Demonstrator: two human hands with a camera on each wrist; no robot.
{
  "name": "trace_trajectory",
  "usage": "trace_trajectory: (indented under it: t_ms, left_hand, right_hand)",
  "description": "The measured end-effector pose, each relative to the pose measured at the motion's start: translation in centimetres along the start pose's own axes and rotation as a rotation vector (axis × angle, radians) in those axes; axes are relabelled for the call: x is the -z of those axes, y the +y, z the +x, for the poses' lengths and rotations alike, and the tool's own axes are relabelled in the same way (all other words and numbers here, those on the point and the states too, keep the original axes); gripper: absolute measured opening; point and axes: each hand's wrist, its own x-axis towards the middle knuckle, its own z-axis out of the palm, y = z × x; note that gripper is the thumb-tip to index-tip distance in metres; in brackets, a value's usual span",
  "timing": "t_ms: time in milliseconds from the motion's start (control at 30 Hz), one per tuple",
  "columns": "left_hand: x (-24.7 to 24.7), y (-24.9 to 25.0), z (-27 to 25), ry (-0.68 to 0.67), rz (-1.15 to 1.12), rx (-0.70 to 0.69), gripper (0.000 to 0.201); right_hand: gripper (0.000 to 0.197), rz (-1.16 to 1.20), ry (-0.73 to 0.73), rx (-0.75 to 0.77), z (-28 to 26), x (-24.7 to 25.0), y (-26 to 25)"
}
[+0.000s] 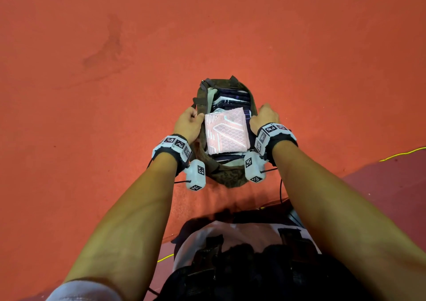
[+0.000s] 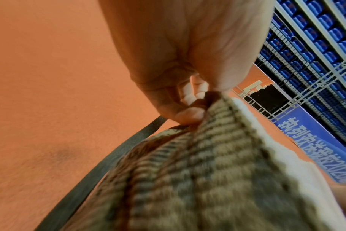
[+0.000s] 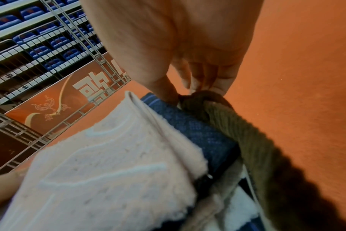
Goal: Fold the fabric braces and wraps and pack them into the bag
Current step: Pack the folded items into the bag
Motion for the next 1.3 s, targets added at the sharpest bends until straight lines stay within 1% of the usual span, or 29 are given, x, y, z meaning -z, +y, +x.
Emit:
trace_trajectory:
  t_ms: [33, 100, 167, 267, 333, 433, 533, 600, 700, 833, 900, 967, 1000, 1167, 1300]
  left_hand:
    - [-0.1, 0.2, -0.1, 0.003, 0.008, -0.014, 0.019]
    - [-0.1, 0.8, -0.6, -0.008, -0.020, -0.052, 0.016]
    - [0.2, 1.4, -0.7, -0.016, -0.046, -0.087, 0.016]
    - [0.8, 2.1, -0.7, -0.030, -0.065, -0.135, 0.015]
    - [1.3, 2.5, -0.6, -0.011, -0.088, -0.162, 0.014]
    - [2.0, 2.9, -0.8, 0.011, -0.121, -0.167, 0.014]
    - [2.2, 3.3, -1.2, -0.018, -0.158, -0.182, 0.014]
    - [2.0, 3.7, -1.5, -0.057, -0.165, -0.189, 0.014]
    - [1.6, 4.0, -1.8, -0.107, -0.154, -0.177, 0.022]
    - [0.7, 2.4, -2.5, -0.202, -0.146, -0.098, 0.026]
    - [0.1, 1.6, -2.8, -0.224, -0.155, -0.065, 0.026]
    - [-0.2, 1.4, -2.7, -0.222, -0.169, -0.042, 0.027]
    - [-0.3, 1.4, -2.6, -0.224, -0.169, -0.039, 0.027]
    - [-1.7, 0.3, -1.6, -0.259, -0.110, -0.036, 0.028]
    - [-3.2, -0.7, -0.9, -0.310, -0.074, 0.000, 0.027]
  right_hand:
    - [0.022, -0.010, -0.012, 0.007, 0.1, 0.1, 0.0]
    - [0.026, -0.012, -0.020, 0.032, 0.0, 0.5, -0.3]
    - [0.031, -0.003, 0.007, 0.066, -0.2, 1.2, -0.9]
    - [0.027, 0.033, 0.071, 0.125, -0.5, 3.0, -2.5]
    - [0.025, 0.040, 0.093, 0.159, -0.6, 4.2, -3.3]
    - [0.025, 0.057, 0.106, 0.200, -1.1, 5.2, -3.8]
    - [0.023, 0.092, 0.111, 0.236, -1.9, 5.5, -4.1]
    - [0.022, 0.106, 0.089, 0.259, -2.4, 5.2, -4.3]
    - [0.023, 0.077, 0.039, 0.281, -3.2, 4.3, -4.0]
    - [0.026, 0.049, -0.112, 0.319, -3.8, 2.4, -2.6]
    - [0.022, 0.053, -0.166, 0.370, -4.1, 1.3, -2.4]
    - [0.017, 0.040, -0.177, 0.410, -4.0, 0.3, -2.7]
    - [0.019, 0.023, -0.191, 0.417, -3.8, -0.1, -2.8]
    - [0.020, -0.055, -0.235, 0.405, -2.8, -1.7, -3.1]
    - [0.018, -0.114, -0.242, 0.390, -2.5, -3.2, -2.1]
